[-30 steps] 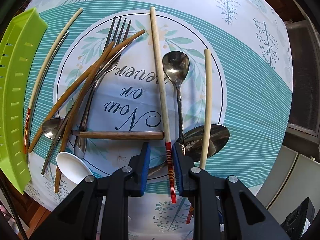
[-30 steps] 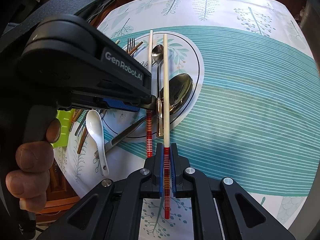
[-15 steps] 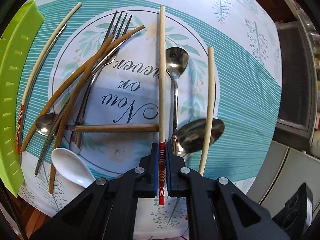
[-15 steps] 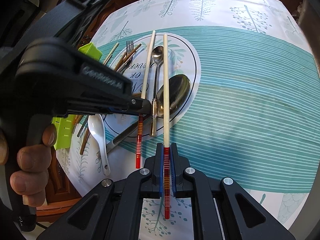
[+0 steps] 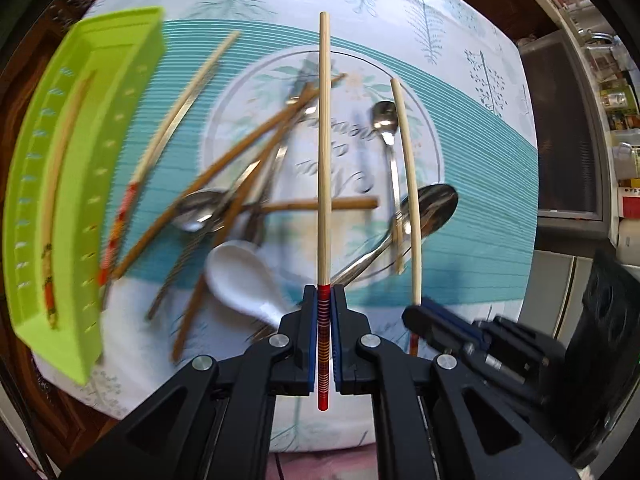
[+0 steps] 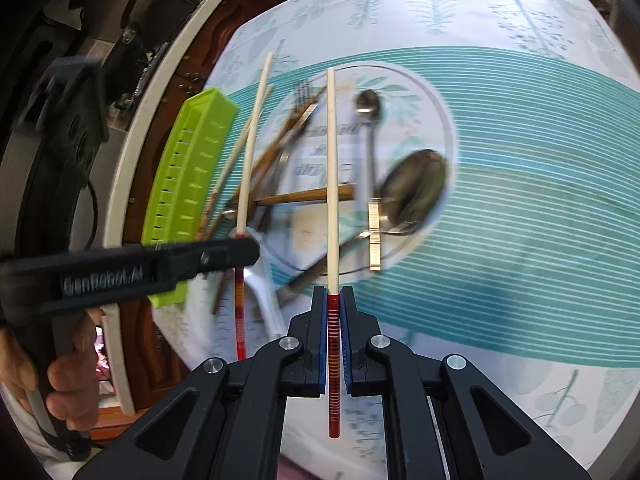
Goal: Organize utensils
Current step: 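Carry both chopstick pairs over the green tray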
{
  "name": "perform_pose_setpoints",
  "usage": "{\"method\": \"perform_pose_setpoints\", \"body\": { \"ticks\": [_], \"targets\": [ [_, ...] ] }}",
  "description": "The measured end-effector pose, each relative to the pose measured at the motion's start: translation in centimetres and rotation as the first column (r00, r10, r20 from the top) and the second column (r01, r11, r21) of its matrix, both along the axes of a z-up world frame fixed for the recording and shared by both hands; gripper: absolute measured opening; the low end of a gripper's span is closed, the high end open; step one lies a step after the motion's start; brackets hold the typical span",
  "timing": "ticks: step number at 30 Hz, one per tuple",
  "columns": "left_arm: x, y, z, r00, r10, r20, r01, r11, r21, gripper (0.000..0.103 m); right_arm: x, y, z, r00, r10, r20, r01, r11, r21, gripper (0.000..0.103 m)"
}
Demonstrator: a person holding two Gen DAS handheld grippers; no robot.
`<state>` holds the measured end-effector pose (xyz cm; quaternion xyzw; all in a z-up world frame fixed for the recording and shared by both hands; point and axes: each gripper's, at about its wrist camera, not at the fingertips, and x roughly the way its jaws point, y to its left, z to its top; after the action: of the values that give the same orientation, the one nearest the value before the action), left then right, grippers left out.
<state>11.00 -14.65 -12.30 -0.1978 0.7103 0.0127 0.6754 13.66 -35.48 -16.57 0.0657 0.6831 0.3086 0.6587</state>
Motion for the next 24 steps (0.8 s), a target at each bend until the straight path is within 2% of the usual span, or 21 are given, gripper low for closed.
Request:
{"method": "perform_pose_setpoints", "body": {
  "ticks": [6,12,19,24],
  "targets": [
    [-3.3,5.3,2.2,1.000,0.011,0.022,-0.011,1.000,-0.002,0.003,-0.9,5.1,2.7,0.999,0.050,0.011,-0.050,0.998,0.041,0.006],
    [-5.5,11.3,4.4,0.999,-0.001,0.055,0.001,1.000,0.001,0.003,-1.9,12.0,5.2,0.999,0.039,0.018,-0.041,0.996,0.079,0.006],
    [-6.1,17.2,3.2,0.998,-0.048,0.041,0.047,0.999,0.015,0.003,-3.9,20.4,5.4,1.000,-0.028,-0.006,0.028,0.996,0.082,0.006],
    [-5.9,19.7,1.3,0.995,-0.095,0.025,0.094,0.995,0.017,0.003,-5.2,23.5,4.0,0.996,-0.084,-0.040,0.086,0.994,0.063,0.006]
  ]
}}
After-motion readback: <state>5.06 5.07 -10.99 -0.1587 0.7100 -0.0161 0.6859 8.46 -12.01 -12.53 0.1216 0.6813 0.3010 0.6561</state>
